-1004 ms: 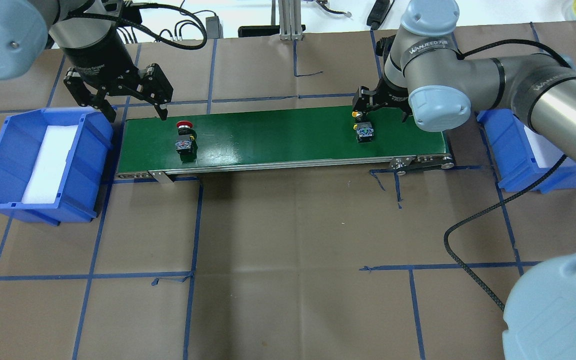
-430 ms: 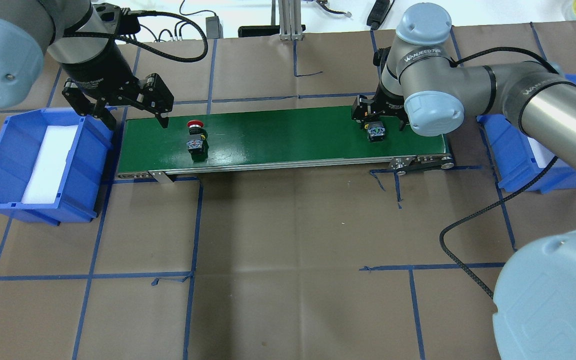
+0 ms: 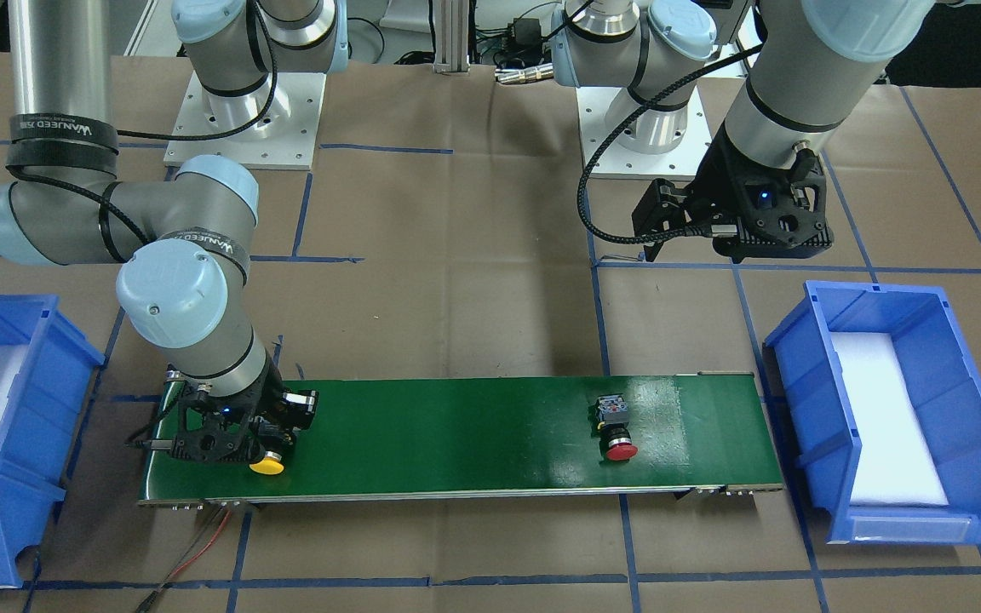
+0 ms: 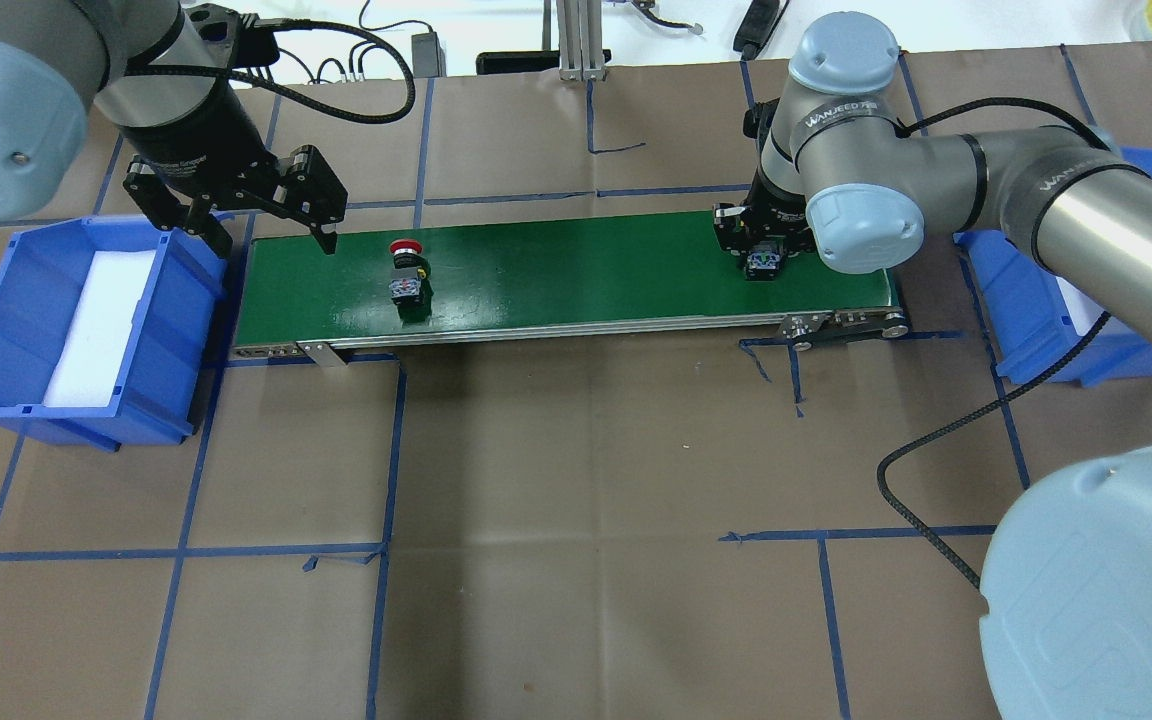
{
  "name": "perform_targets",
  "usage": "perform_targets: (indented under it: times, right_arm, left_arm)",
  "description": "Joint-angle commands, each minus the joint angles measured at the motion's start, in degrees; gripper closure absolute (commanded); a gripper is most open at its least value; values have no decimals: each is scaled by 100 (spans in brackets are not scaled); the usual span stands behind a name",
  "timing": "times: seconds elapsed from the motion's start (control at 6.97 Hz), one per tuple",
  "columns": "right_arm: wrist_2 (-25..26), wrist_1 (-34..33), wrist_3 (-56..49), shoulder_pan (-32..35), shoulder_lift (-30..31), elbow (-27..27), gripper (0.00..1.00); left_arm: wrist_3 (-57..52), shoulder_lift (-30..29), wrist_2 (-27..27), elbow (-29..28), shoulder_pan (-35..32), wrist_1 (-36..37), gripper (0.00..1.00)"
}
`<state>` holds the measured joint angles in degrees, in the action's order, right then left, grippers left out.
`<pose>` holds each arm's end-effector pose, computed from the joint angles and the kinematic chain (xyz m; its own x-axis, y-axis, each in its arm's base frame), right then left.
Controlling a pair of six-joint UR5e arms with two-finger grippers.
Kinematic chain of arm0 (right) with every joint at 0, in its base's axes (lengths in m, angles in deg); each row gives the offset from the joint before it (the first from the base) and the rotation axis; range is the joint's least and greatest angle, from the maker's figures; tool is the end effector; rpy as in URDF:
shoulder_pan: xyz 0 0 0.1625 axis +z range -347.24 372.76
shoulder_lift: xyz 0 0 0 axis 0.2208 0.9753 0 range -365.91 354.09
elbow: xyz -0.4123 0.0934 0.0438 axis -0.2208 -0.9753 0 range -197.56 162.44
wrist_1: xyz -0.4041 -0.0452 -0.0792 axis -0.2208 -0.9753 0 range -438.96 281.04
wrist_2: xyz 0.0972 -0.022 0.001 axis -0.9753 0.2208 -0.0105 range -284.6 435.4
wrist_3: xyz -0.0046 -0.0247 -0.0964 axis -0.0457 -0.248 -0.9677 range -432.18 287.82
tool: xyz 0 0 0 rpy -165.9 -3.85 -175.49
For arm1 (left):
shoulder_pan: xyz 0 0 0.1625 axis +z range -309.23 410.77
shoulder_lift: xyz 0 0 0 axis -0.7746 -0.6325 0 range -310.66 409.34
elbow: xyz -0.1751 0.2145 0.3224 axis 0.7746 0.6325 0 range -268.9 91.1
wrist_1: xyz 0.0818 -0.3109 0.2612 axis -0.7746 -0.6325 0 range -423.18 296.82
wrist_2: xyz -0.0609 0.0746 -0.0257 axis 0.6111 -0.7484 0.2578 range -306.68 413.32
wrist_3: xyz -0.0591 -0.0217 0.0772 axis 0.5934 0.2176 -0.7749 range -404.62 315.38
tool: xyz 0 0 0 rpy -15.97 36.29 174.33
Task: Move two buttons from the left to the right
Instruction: 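Grasp the yellow button on the belt with the right gripper while the left gripper rises, then carry the yellow button into the far blue bin and release it with the right gripper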
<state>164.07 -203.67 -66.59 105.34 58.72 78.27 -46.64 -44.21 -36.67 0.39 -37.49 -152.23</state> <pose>0.1635 -0.6164 0.2501 -0.9983 0.0509 -0.0291 0.0525 0.9969 -0.0588 -0.1175 -0.5182 0.4644 -1.0000 0.0049 0.0013 0.0049 0.9994 0.0329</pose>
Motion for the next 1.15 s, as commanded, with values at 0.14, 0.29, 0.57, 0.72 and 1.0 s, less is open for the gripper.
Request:
perform_targets:
  times: [0.14, 0.29, 0.57, 0.72, 1.0]
  right_arm:
    - [46, 78, -480, -483, 547, -239, 95]
    - [-7, 758, -759, -1000, 968, -423, 95]
    - [-7, 1570, -2430, -2203, 1139, -1071, 95]
    - [-16, 1721, -3232, -2731, 1061, -1171, 96]
    - [-16, 1635, -3845, -3323, 580, -936, 98]
  left_arm:
    - [0, 13, 8, 9, -7, 1, 0]
    - [0, 21, 9, 9, 2, 1, 0]
    - [9, 21, 9, 9, -7, 1, 0]
    - [9, 21, 9, 9, 2, 1, 0]
    - [9, 21, 0, 9, -7, 1, 0]
